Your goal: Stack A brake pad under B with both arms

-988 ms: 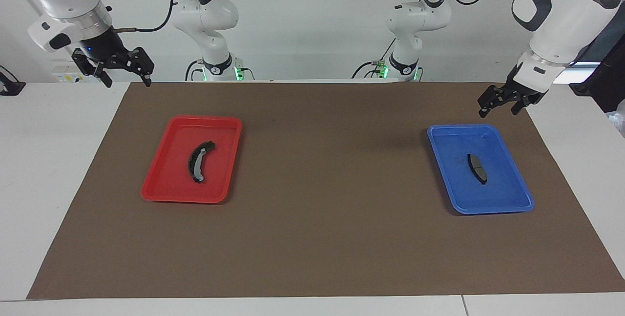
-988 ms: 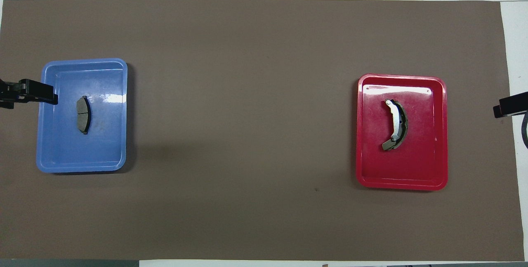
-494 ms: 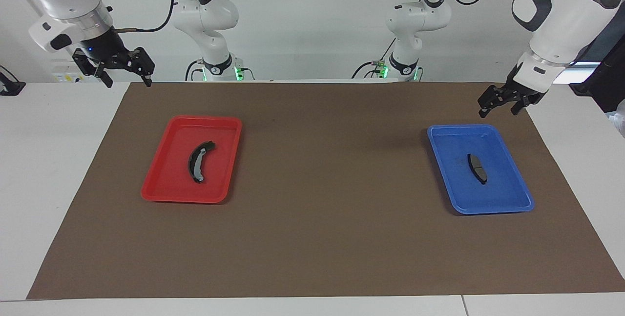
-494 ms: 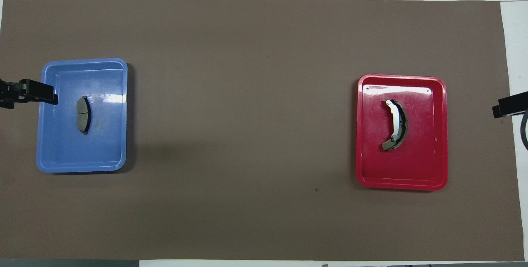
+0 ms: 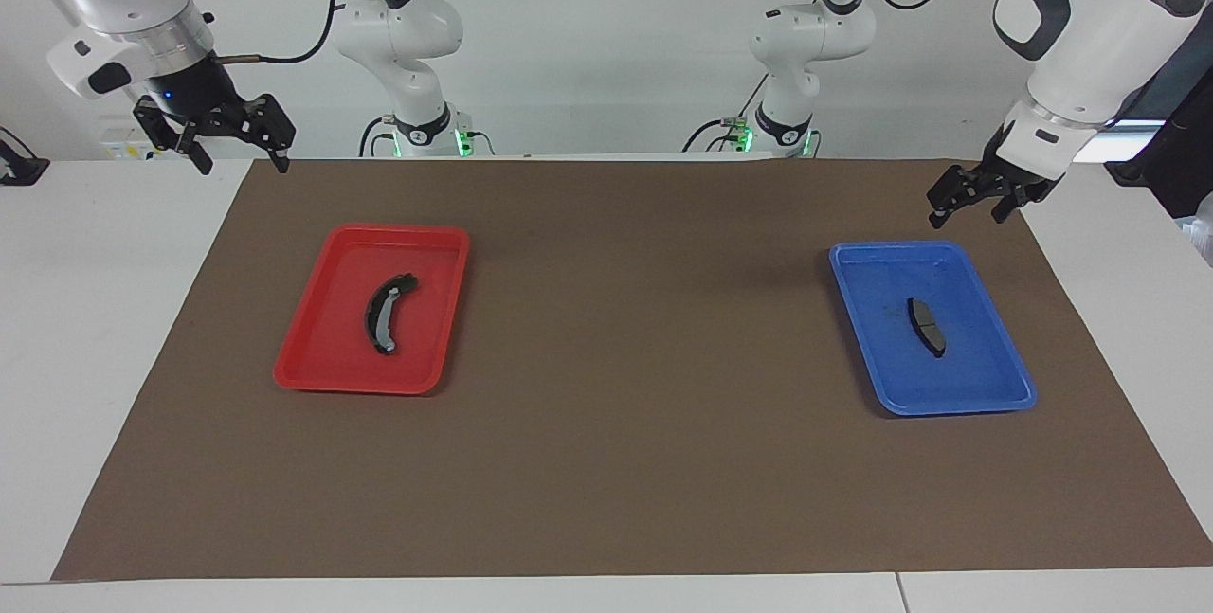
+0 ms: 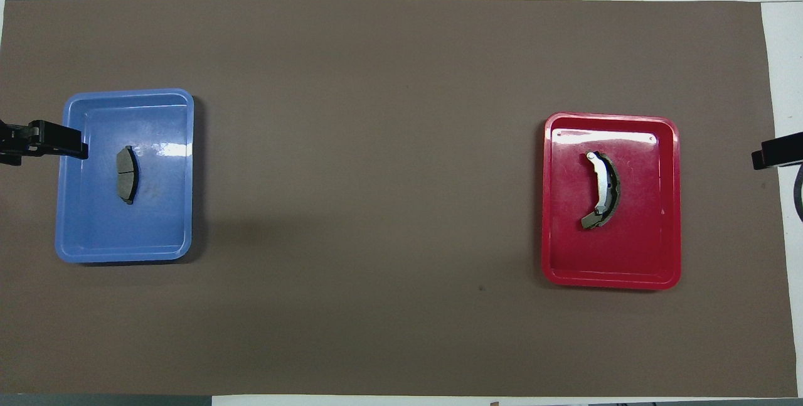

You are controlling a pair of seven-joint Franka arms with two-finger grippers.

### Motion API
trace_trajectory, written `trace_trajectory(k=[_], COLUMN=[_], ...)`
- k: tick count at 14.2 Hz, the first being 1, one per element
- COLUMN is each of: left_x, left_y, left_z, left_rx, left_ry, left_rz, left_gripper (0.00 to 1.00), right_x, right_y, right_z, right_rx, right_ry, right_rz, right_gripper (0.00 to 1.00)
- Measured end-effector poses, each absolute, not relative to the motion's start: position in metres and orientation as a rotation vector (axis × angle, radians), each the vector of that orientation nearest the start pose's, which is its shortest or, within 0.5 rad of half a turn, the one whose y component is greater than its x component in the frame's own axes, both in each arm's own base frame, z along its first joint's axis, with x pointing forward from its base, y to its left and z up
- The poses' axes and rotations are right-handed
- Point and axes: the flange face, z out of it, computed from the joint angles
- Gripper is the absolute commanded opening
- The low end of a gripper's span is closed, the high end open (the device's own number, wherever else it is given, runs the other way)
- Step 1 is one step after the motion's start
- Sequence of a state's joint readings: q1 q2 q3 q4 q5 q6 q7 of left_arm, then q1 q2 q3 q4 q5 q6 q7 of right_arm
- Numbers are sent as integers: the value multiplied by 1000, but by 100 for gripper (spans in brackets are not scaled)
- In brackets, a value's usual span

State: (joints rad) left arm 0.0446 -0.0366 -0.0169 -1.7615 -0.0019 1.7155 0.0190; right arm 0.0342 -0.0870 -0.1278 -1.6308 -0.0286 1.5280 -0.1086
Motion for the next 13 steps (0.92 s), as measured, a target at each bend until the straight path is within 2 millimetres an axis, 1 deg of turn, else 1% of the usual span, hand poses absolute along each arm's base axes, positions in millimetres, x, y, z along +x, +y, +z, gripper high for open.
trace_trajectory(k=[4, 5, 6, 8, 10, 11, 13], left_x=[549, 547, 545, 546, 551, 553, 557], left_y=[15, 15, 14, 14, 14, 15, 24], left_z=[566, 564, 564, 564, 557, 548, 521], left_rx=[-3143, -3143, -3143, -3143, -3142, -3141, -3135], left_ry=[-14, -14, -13, -8, 21, 44, 82], left_rz=[29, 57, 75, 64, -8, -41, -105], left_gripper=[99, 99, 99, 99, 99, 99, 99], right_x=[524, 527, 532, 544, 551, 554, 560], right_y=[-50, -47, -41, -27, -14, -8, 2], right_z=[636, 631, 620, 588, 547, 526, 492], right_rx=[-3151, -3151, -3152, -3153, -3152, -3153, -3154], right_ry=[-38, -47, -64, -109, -147, -164, -191], right_rz=[-4, -15, -32, -61, -52, -38, -14], right_gripper=[99, 99, 99, 99, 99, 99, 99])
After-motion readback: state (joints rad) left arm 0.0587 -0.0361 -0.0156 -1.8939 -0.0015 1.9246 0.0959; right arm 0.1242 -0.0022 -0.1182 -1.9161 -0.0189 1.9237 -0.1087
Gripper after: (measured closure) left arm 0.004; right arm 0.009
